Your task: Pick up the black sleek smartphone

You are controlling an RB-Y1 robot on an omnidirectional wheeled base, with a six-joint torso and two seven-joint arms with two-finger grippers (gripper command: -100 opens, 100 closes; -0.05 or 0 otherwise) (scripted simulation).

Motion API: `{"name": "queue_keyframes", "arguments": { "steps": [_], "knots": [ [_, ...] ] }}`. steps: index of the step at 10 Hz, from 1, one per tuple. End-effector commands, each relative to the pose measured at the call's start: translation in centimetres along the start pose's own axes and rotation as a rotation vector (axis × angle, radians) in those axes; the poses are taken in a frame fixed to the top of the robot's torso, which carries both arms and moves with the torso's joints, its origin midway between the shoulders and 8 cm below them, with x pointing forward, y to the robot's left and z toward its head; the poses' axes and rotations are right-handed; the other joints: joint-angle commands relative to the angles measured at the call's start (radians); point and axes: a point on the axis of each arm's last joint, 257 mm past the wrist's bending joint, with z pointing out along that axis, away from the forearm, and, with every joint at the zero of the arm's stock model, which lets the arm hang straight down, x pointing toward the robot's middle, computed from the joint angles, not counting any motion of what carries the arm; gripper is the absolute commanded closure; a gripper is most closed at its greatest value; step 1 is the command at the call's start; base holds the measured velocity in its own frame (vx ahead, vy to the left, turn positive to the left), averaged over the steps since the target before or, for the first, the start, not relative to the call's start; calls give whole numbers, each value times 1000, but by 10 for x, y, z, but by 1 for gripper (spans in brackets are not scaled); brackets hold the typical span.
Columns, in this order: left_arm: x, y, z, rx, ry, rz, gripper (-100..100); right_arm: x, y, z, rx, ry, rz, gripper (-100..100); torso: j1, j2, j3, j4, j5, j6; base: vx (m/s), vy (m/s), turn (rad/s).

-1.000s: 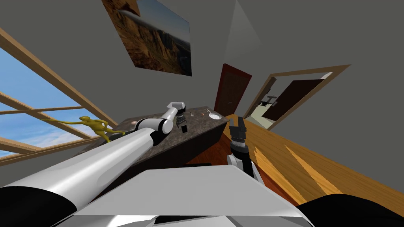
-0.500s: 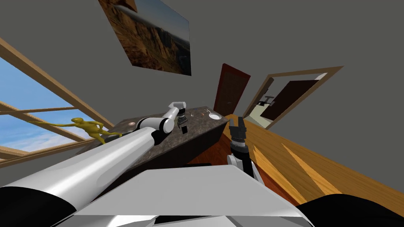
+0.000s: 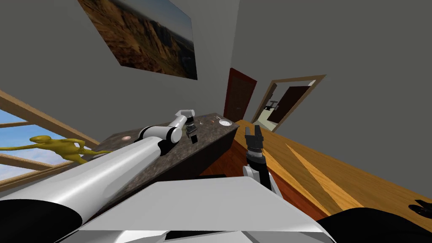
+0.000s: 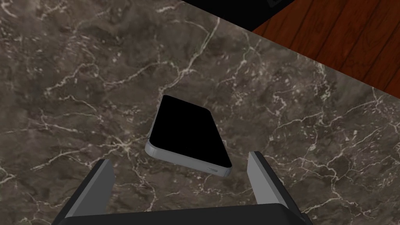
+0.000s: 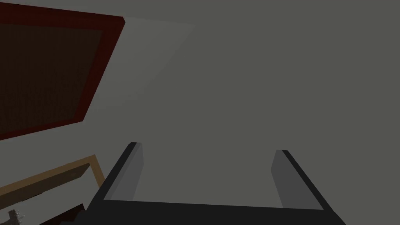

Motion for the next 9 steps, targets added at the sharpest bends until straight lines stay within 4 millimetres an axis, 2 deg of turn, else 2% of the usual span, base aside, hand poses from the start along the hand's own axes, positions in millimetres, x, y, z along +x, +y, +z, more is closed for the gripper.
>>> {"name": "queue_keyframes", "arguments": {
  "steps": [1,3,4,5,6,7,8,9],
  "knots": [
    [-19,12,-3,8,-11,-67,-100,0,0,0,0,0,0,0,0,0,0,0,0,0,-51,43,-420],
    [-16,10,-3,15,1,-64,-100,0,0,0,0,0,0,0,0,1,1,1,0,0,-48,38,-81],
    [-34,23,-2,19,-5,-123,-100,0,0,0,0,0,0,0,-1,0,0,0,0,-1,-47,37,-302],
    [-32,21,-2,24,2,-121,-100,0,0,0,0,0,0,0,0,0,0,0,0,0,-47,49,-256],
    [-50,36,-1,22,-10,-181,-100,0,0,0,0,0,0,0,0,0,0,0,0,0,-64,53,-356],
    [-47,35,1,25,8,-179,-100,0,0,0,0,0,0,0,1,1,1,0,0,0,-59,47,-207],
    [-66,49,0,26,-11,-237,-100,0,0,0,0,0,0,0,1,1,1,0,0,-1,-76,43,-385],
    [-62,46,0,36,4,-232,-100,0,0,0,0,0,0,0,0,2,1,0,0,0,-71,44,-205]
  ]
}}
